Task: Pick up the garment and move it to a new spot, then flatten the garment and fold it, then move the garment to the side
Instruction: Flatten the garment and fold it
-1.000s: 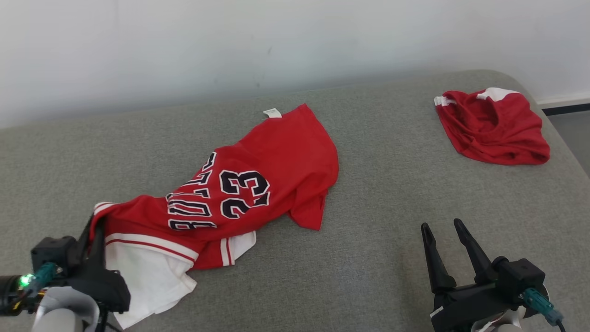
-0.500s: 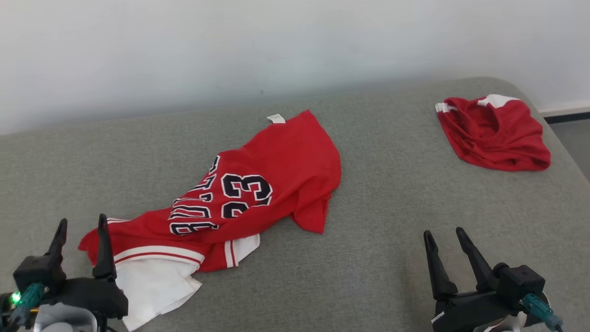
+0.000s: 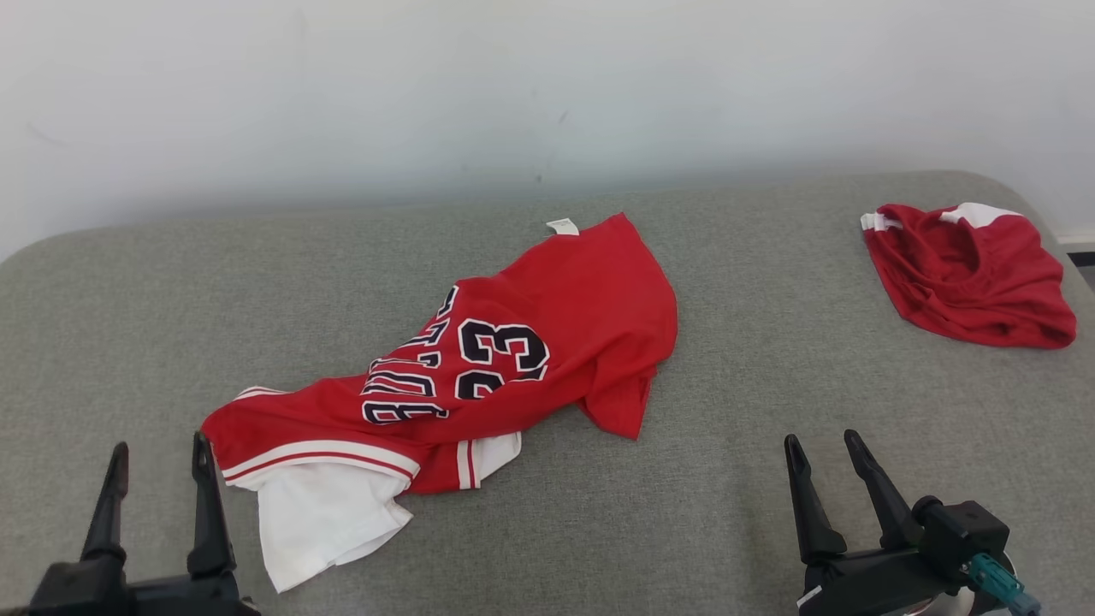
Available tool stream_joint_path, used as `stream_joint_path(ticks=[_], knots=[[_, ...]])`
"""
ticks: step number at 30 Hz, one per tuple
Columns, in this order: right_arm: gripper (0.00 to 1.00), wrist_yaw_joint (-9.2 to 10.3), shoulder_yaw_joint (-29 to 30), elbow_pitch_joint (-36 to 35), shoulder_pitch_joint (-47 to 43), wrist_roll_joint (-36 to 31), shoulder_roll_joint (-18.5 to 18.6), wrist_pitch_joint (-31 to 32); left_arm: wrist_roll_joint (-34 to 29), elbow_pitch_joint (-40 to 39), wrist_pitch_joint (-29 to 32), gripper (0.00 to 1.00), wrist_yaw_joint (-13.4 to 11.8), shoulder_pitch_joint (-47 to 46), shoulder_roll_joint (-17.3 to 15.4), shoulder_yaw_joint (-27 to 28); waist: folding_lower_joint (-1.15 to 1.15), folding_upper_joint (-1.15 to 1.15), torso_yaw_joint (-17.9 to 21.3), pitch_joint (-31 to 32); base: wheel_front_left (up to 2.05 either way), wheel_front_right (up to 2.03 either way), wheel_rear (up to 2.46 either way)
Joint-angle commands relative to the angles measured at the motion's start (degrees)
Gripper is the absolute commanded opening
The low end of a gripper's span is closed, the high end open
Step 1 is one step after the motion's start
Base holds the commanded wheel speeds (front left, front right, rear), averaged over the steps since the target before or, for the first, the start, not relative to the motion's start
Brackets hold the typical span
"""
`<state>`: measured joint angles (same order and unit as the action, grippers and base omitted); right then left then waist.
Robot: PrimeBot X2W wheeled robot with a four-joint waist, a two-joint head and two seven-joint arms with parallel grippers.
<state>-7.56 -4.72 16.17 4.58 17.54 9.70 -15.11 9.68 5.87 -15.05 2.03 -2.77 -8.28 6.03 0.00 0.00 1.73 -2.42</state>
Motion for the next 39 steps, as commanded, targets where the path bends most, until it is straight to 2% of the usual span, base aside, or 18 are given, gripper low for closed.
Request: stream_joint_path(ticks=[1,9,16,23,29,39], knots=[[1.0,0.13,0.0,0.1,-0.5,0.0,-0.3,0.0,-0.8,-0.7,-0.2,1.0,0.2,1.4,0.7,0.5,0.0,0.0,-0.5,0.0,0.0,0.0,0.0],[1.0,0.13,-0.4,1.3,-0.2,0.3,-0.3,0.0,-3.8,0.4,-0.2,1.0,1.5,4.0,1.5,-0.4,0.0,0.0,-2.0,0.4,0.0,0.0,0.0],[1.0,0.13,-1.2,3.0,0.5,0.5,-0.5,0.0,-2.8,0.7,-0.2,1.0,2.9,5.2,2.3,1.0,0.0,0.0,-3.7,1.3,0.0,0.0,0.0],[1.0,0.13,-4.7,7.5,3.3,0.7,0.6,1.4,-3.9,1.9,-0.2,1.0,3.4,5.8,2.9,2.2,0.0,0.0,-5.3,1.9,0.0,0.0,0.0],[1.0,0.13,-8.5,13.6,9.1,1.4,2.4,3.9,-5.3,2.7,-0.2,1.0,3.8,4.5,3.4,1.3,0.0,0.0,-6.9,1.4,0.0,0.0,0.0],[1.0,0.13,-15.9,28.1,20.0,4.4,4.1,6.4,-5.1,3.7,-0.2,1.0,4.4,2.1,4.3,-1.4,0.0,0.0,-11.2,-0.3,0.0,0.0,0.0]])
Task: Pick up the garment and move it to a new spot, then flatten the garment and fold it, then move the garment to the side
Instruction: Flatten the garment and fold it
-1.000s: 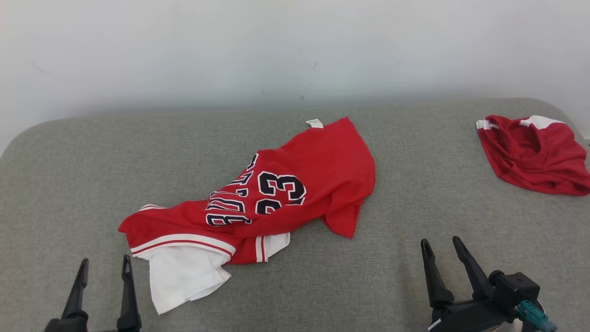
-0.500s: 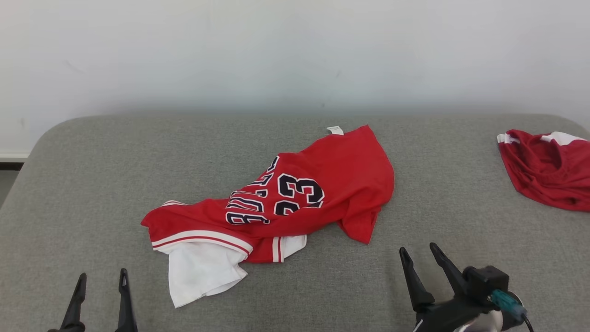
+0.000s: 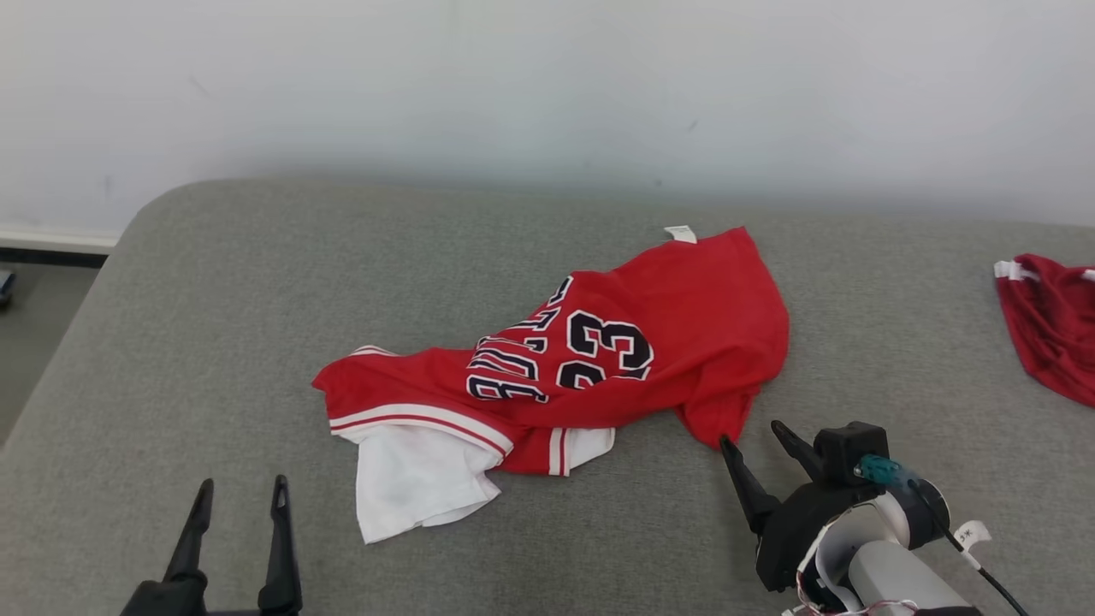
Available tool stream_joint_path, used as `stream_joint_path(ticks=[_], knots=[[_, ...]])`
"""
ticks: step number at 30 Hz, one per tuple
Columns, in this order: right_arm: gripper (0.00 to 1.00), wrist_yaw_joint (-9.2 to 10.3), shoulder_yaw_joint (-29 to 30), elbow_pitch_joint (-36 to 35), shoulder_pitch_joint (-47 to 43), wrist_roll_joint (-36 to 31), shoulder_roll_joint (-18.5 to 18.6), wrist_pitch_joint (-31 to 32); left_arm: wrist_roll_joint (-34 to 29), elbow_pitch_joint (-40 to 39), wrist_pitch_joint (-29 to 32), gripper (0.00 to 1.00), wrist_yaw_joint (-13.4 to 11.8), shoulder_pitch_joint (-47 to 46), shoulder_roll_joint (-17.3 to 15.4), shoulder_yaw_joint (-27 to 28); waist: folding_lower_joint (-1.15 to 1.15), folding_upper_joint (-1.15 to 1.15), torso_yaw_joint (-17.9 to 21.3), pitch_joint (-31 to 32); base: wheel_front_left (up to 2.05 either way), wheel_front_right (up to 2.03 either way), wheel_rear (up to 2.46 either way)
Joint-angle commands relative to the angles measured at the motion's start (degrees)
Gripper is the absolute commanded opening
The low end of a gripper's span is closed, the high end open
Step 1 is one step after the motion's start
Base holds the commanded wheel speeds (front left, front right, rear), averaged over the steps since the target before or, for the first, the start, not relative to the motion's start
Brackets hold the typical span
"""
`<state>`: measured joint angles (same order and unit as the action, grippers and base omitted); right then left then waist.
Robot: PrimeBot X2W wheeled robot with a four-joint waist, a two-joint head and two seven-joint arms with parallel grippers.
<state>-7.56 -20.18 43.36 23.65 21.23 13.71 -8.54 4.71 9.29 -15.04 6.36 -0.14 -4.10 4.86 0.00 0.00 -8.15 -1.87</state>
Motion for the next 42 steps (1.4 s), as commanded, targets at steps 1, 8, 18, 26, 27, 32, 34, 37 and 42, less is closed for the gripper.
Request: stream_joint_path(ticks=[1,8,18,26,27,32,34,37,42], knots=[[1.0,0.13,-1.2,2.4,1.8,1.1,0.0,-0.3,0.2,0.4,-0.2,1.0,0.1,-0.9,0.3,-0.3,0.0,0.0,-1.7,-1.0,0.0,0.0,0.0],[0.95,0.13,-5.0,12.6,6.9,3.9,-0.6,-0.8,0.7,1.3,-0.2,1.0,0.6,-2.5,0.6,-1.3,0.0,0.0,-3.5,-2.1,0.0,0.0,0.0],[0.0,0.13,-7.2,17.1,9.7,7.1,0.2,-5.5,0.6,1.7,-0.2,1.0,0.7,-2.1,0.8,-0.4,0.0,0.0,-2.9,-1.9,0.0,0.0,0.0],[0.0,0.13,-8.7,6.5,3.7,9.1,5.1,-6.6,1.0,1.7,-0.2,1.0,0.9,0.8,0.9,1.7,0.0,0.0,2.0,1.1,0.0,0.0,0.0],[0.0,0.13,-8.5,4.5,2.5,9.2,5.8,-6.6,1.0,1.6,-0.2,1.0,0.9,1.2,0.9,2.0,0.0,0.0,2.9,1.3,0.0,0.0,0.0],[0.0,0.13,-6.8,-4.4,-2.5,9.0,9.5,-6.7,1.2,1.0,-0.2,1.0,0.7,2.2,1.0,2.0,0.0,0.0,6.5,1.6,0.0,0.0,0.0],[0.0,0.13,-6.4,-7.3,-4.8,9.6,10.2,-6.6,1.3,0.9,-0.2,1.0,0.6,2.3,1.1,1.9,0.0,0.0,7.7,1.6,0.0,0.0,0.0],[0.0,0.13,-5.1,-12.0,-8.5,11.7,11.1,-5.7,1.5,1.0,-0.2,1.0,0.5,2.2,1.2,1.7,0.0,0.0,9.0,1.6,0.0,0.0,0.0],[0.0,0.13,-2.0,-20.3,-16.1,12.9,12.6,-2.7,1.3,0.9,-0.2,1.0,0.6,2.1,1.2,1.6,0.0,0.0,10.2,1.4,0.0,0.0,0.0]])
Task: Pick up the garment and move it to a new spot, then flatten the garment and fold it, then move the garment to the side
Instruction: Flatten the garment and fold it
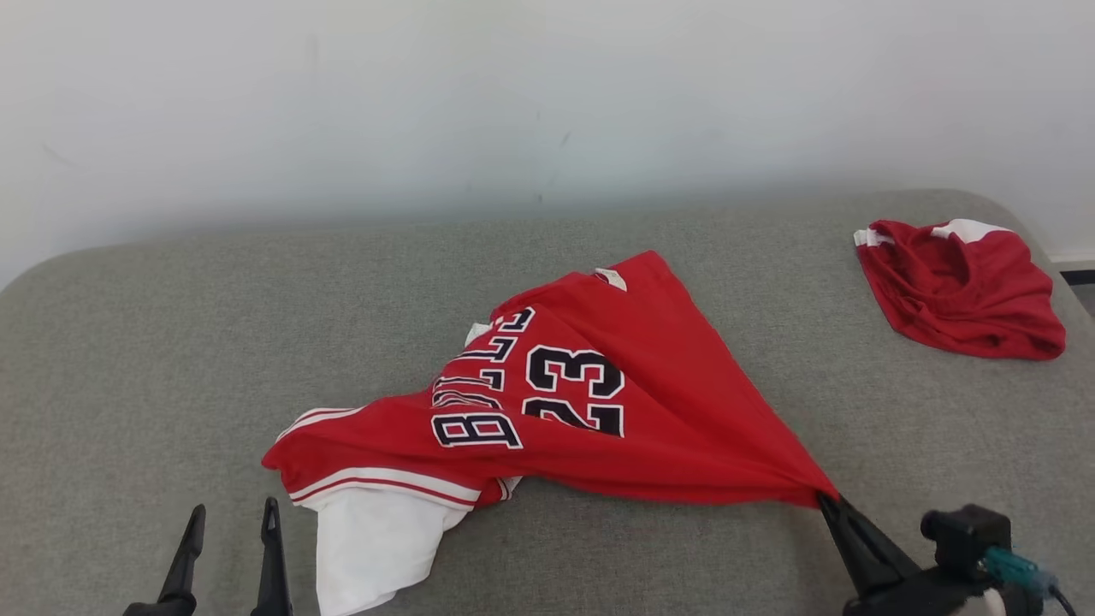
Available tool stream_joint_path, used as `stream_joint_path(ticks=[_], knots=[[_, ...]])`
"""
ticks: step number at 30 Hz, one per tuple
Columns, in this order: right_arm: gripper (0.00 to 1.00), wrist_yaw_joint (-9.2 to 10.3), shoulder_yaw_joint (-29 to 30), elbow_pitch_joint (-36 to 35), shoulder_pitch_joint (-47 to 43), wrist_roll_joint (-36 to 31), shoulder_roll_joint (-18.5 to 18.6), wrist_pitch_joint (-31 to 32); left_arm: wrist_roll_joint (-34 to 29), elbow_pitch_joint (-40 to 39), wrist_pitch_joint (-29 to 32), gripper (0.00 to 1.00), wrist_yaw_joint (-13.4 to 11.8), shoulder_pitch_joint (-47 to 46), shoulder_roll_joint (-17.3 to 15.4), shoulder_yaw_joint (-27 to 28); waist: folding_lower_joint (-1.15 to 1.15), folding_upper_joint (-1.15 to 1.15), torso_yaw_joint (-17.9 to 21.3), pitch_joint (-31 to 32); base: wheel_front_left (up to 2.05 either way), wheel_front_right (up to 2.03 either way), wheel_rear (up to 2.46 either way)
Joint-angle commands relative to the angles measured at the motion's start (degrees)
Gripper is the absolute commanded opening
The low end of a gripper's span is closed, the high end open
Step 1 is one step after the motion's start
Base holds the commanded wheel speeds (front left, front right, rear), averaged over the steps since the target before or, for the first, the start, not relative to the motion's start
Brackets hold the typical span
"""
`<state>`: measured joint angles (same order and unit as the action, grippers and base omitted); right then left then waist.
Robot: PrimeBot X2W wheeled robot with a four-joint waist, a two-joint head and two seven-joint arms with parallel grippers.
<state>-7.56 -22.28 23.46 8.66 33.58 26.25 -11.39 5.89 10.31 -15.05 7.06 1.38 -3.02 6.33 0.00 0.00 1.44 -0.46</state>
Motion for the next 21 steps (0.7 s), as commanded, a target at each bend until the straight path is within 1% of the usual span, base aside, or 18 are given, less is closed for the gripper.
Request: stream_joint_path(ticks=[1,3,7,9,11,14,16,18,21], knots=[[0.0,0.13,1.2,-2.2,-2.9,0.7,0.4,1.0,0.1,-0.2,-0.2,1.0,-0.1,0.5,0.1,0.1,0.0,0.0,0.7,-0.1,0.0,0.0,0.0],[0.0,0.13,3.0,-5.9,-6.7,1.0,0.9,3.3,0.1,-0.3,-0.2,1.0,-0.1,0.5,0.1,0.1,0.0,0.0,0.7,-0.3,0.0,0.0,0.0],[0.0,0.13,7.6,-13.1,-13.6,1.9,0.2,7.8,0.0,-0.3,-0.2,1.0,0.0,0.4,0.1,0.4,0.0,0.0,0.8,-0.6,0.0,0.0,0.0],[0.0,0.13,9.7,-15.5,-15.2,0.5,0.1,9.3,0.1,-0.3,-0.2,1.0,0.0,0.3,0.1,0.4,0.0,0.0,0.7,-0.7,0.0,0.0,0.0],[0.0,0.13,11.0,-18.1,-15.0,-1.1,-1.2,11.4,0.2,0.0,-0.2,1.0,0.0,0.0,0.1,0.0,0.0,0.0,0.3,-0.9,0.0,0.0,0.0],[0.0,0.13,11.4,-18.9,-13.3,-2.1,-1.6,12.4,0.4,0.2,-0.2,1.0,0.0,-0.4,0.2,-0.4,0.0,0.0,-0.1,-1.0,0.0,0.0,0.0],[0.0,0.13,11.7,-18.3,-11.1,-3.6,-1.7,13.3,0.4,0.4,-0.2,1.0,0.1,-0.9,0.2,-0.8,0.0,0.0,-0.7,-1.2,0.0,0.0,0.0],[0.0,0.13,11.7,-16.7,-8.3,-4.1,-2.3,13.7,0.4,0.6,-0.2,1.0,0.1,-1.3,0.2,-1.2,0.0,0.0,-1.4,-1.5,0.0,0.0,0.0],[0.0,0.13,11.1,-12.7,-3.2,-5.1,-2.1,14.2,0.4,0.8,-0.2,1.0,0.1,-1.9,0.2,-1.9,0.0,0.0,-2.8,-2.1,0.0,0.0,0.0]])
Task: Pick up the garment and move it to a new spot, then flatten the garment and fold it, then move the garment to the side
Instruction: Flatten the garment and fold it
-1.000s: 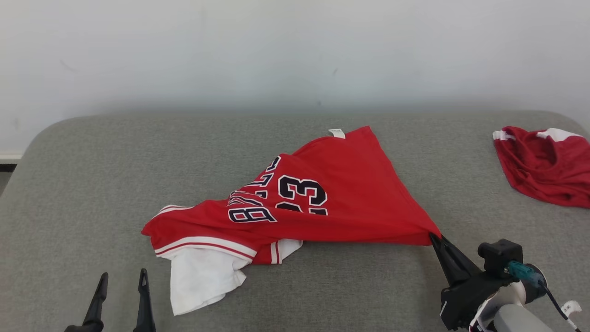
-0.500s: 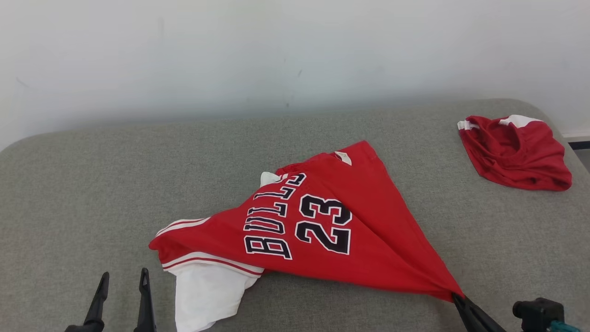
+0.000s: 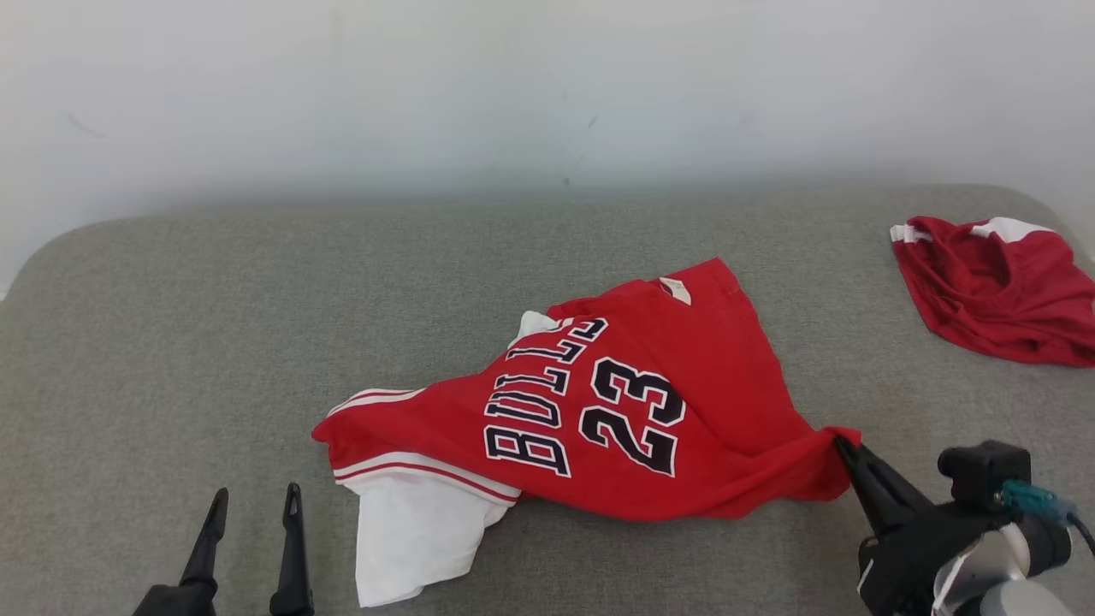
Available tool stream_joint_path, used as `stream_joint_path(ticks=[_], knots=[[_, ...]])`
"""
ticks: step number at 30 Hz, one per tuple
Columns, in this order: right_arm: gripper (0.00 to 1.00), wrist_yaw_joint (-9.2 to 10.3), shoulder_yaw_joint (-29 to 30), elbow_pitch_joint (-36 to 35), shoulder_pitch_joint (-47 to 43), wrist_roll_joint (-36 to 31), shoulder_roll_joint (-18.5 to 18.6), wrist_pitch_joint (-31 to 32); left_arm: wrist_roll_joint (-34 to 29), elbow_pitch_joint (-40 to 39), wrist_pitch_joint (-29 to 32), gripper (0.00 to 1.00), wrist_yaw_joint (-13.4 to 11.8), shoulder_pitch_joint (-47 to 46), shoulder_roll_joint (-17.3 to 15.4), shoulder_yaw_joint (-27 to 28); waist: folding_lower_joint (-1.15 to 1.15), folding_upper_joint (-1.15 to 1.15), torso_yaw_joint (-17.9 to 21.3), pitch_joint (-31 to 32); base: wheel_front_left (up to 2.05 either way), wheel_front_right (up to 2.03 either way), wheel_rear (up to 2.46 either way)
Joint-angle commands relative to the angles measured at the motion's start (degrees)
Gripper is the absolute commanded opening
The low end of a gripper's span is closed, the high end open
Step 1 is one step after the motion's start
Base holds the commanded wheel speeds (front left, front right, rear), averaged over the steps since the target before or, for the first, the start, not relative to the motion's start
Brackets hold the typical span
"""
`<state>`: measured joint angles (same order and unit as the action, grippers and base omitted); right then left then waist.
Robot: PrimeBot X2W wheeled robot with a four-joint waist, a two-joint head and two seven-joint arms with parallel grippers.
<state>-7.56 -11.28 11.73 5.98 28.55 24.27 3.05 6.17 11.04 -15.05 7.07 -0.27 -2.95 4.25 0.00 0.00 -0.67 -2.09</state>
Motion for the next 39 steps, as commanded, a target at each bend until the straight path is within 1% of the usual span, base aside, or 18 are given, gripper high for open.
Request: stream_joint_path(ticks=[1,4,8,14,15,16,17,20,22,26,32,36,39], knots=[[0.0,0.13,-0.2,1.0,1.1,0.1,-0.1,0.2,0.2,0.2,-0.2,1.0,0.0,-0.5,0.1,-0.1,0.0,0.0,-1.2,-0.7,0.0,0.0,0.0],[0.0,0.13,-0.9,7.0,6.9,0.2,-0.1,-0.2,0.3,0.4,-0.2,1.0,0.0,-1.3,0.1,-0.9,0.0,0.0,-2.6,-1.2,0.0,0.0,0.0],[0.0,0.13,-2.1,16.8,14.0,0.5,-0.2,-1.3,0.6,1.2,-0.2,1.0,0.1,-2.3,0.1,-1.8,0.0,0.0,-4.2,-1.6,0.0,0.0,0.0],[0.0,0.13,-3.8,30.9,21.3,2.0,-1.3,-4.7,1.0,2.0,-0.2,1.0,0.2,-3.0,0.1,-2.7,0.0,0.0,-5.4,-1.8,0.0,0.0,0.0],[0.12,0.12,-4.3,32.5,22.1,2.0,-1.6,-5.7,1.1,2.0,-0.2,1.0,0.2,-3.0,0.1,-2.8,0.0,0.0,-5.4,-1.7,0.0,0.0,0.0],[0.5,0.13,-5.0,33.8,22.7,2.1,-1.8,-6.8,1.1,2.1,-0.2,1.0,0.1,-3.0,0.1,-3.0,0.0,0.0,-5.4,-1.6,0.0,0.0,0.0],[1.0,0.13,-5.5,34.9,23.1,2.7,-2.0,-8.0,1.1,2.1,-0.2,1.0,0.0,-3.0,0.1,-3.2,0.0,0.0,-5.4,-1.4,0.0,0.0,0.0],[1.0,0.13,-7.6,36.5,23.3,3.3,-1.6,-11.8,1.1,2.0,-0.2,1.0,-0.3,-2.2,0.1,-3.1,0.0,0.0,-4.7,-0.7,0.0,0.0,0.0],[1.0,0.13,-9.0,36.4,22.6,4.1,-1.5,-14.4,0.9,2.0,-0.2,1.0,-0.3,-1.6,0.1,-2.8,0.0,0.0,-4.1,-0.1,0.0,0.0,0.0],[1.0,0.13,-10.6,34.1,20.2,6.1,0.2,-17.1,0.5,1.7,-0.2,1.0,-0.3,-0.5,0.1,-1.9,0.0,0.0,-2.7,0.8,0.0,0.0,0.0],[1.0,0.13,-9.4,27.5,13.6,7.8,2.3,-18.2,0.7,1.6,-0.2,1.0,-0.1,0.9,0.1,-1.6,0.0,0.0,-0.8,1.1,0.0,0.0,0.0],[1.0,0.13,-7.2,23.4,9.5,7.2,2.2,-18.2,0.9,2.0,-0.2,1.0,0.1,1.6,0.1,-2.1,0.0,0.0,0.0,0.9,0.0,0.0,0.0],[1.0,0.13,-6.2,21.9,7.6,6.7,1.6,-18.2,1.0,2.6,-0.2,1.0,0.1,1.9,0.1,-2.4,0.0,0.0,0.2,0.8,0.0,0.0,0.0]])
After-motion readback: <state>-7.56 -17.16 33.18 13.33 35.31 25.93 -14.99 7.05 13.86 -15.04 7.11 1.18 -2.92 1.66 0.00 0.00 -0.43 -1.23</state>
